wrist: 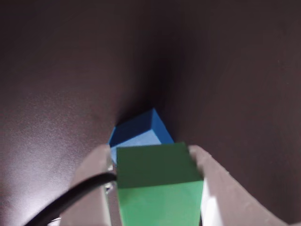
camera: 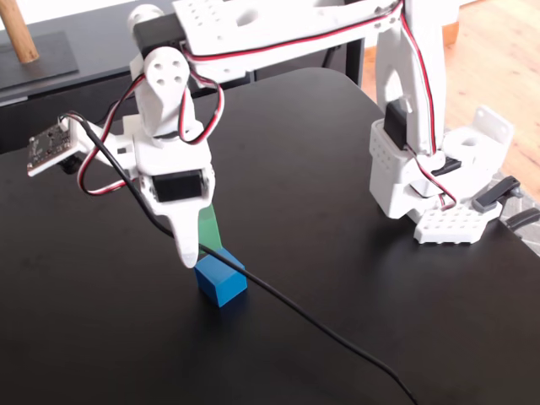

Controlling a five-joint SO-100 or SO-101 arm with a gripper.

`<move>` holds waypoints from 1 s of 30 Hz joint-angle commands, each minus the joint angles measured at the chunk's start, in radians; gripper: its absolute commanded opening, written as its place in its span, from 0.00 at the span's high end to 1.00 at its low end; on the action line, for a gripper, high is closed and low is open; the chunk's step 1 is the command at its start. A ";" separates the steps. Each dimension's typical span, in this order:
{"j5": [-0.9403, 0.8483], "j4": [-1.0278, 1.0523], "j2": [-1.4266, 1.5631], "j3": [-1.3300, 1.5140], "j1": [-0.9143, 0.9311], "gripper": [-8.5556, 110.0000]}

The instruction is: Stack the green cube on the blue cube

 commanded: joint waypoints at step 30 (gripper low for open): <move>-0.006 -0.235 0.101 0.230 -0.028 0.82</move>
